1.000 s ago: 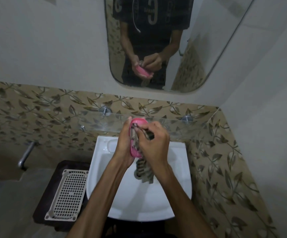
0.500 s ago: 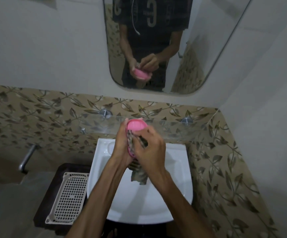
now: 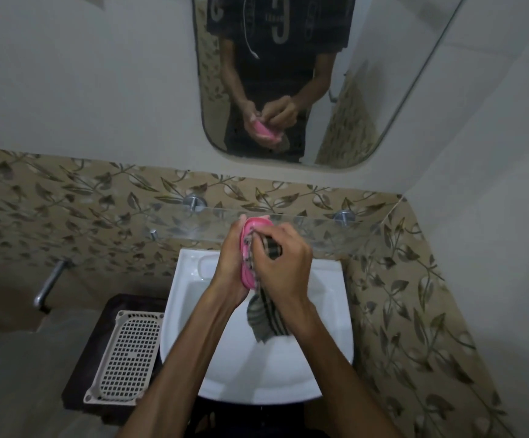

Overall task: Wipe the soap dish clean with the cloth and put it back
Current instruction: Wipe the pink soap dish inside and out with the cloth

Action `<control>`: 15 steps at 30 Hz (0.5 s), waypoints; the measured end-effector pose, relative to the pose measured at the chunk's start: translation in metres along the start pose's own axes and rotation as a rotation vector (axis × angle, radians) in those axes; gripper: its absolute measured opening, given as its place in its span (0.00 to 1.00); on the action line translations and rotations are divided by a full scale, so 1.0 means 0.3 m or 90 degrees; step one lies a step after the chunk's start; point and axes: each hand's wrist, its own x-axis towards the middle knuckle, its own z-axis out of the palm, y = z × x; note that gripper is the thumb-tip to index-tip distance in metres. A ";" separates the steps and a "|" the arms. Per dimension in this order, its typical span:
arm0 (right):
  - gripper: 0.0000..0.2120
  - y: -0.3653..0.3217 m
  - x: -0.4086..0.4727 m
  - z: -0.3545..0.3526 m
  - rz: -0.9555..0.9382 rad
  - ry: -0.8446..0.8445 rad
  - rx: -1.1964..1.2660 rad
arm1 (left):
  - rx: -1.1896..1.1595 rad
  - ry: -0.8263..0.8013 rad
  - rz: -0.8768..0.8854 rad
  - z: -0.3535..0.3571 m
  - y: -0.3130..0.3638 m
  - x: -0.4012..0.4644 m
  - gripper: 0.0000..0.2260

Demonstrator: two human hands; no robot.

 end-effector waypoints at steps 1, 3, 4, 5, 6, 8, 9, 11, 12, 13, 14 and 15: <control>0.10 -0.004 0.009 0.002 -0.008 -0.001 -0.009 | -0.001 0.000 0.006 -0.002 -0.007 -0.004 0.22; 0.10 -0.006 -0.011 0.001 -0.051 -0.043 0.003 | -0.006 0.017 -0.001 -0.014 0.009 -0.010 0.23; 0.11 -0.001 -0.035 -0.004 -0.067 -0.072 0.024 | -0.007 0.020 -0.014 -0.018 0.022 -0.009 0.24; 0.12 0.004 -0.064 -0.012 -0.075 -0.101 0.046 | -0.006 0.016 -0.024 -0.026 0.028 -0.004 0.25; 0.13 0.011 -0.090 -0.019 -0.075 -0.122 0.062 | -0.003 0.014 -0.027 -0.034 0.030 -0.001 0.26; 0.13 0.024 -0.124 -0.029 -0.061 -0.136 0.060 | 0.009 0.027 -0.020 -0.039 0.026 -0.003 0.25; 0.11 0.024 -0.121 -0.025 -0.053 -0.134 0.051 | 0.006 0.027 -0.020 -0.042 0.019 -0.004 0.25; 0.09 0.013 -0.077 0.001 -0.036 -0.101 0.027 | 0.018 0.029 -0.002 -0.042 0.007 -0.003 0.24; 0.07 0.008 -0.043 0.013 -0.017 -0.066 0.009 | 0.038 0.027 0.010 -0.029 0.005 -0.005 0.23; 0.06 0.003 -0.006 0.022 0.000 -0.028 -0.004 | 0.052 0.025 0.021 -0.017 0.002 -0.007 0.21; 0.06 0.002 0.022 0.027 0.008 0.001 -0.007 | 0.054 0.024 0.029 -0.010 -0.002 -0.007 0.21; 0.06 -0.001 0.029 0.030 0.004 0.008 -0.008 | 0.046 0.021 0.030 -0.011 -0.005 -0.005 0.20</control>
